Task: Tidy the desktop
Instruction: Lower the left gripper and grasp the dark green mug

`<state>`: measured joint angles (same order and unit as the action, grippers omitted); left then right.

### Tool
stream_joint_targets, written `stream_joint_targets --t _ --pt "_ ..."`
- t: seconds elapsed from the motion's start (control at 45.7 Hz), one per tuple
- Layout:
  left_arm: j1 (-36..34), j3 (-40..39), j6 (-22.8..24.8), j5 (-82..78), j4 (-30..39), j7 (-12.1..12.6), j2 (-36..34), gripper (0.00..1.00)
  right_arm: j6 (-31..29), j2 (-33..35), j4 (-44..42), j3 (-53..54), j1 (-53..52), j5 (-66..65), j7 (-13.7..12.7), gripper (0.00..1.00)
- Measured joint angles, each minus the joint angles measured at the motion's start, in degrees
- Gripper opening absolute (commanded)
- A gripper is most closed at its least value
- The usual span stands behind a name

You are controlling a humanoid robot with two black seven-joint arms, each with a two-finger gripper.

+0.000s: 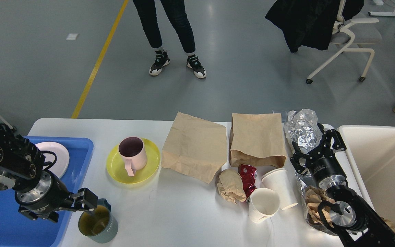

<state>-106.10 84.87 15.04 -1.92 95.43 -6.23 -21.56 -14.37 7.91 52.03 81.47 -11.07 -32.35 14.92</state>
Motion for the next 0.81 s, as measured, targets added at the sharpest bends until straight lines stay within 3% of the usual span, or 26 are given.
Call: stream_joint_targets --t 0.175,0.504,0.701,0.81 --pt "6.6 -0.15 -3.38 -0.26 -2.45 0.07 0.69 0.95 0.0 0.0 0.0 0.0 0.0 0.0 -0.04 1.0" --pt "12.78 -2.51 -8.69 -0.06 -6.05 0.06 3.44 0.94 0.02 0.0 0.0 0.0 -0.01 0.0 -0.04 1.0" --pt "16.2 -3.66 -12.32 0.07 -8.13 0.08 3.79 0.84 0.02 0.0 0.0 0.0 -0.04 0.0 -0.03 1.0" --pt "17.23 -4.26 -14.46 -0.12 -8.67 0.07 3.81 0.72 0.02 0.0 0.0 0.0 -0.05 0.0 0.0 1.0"
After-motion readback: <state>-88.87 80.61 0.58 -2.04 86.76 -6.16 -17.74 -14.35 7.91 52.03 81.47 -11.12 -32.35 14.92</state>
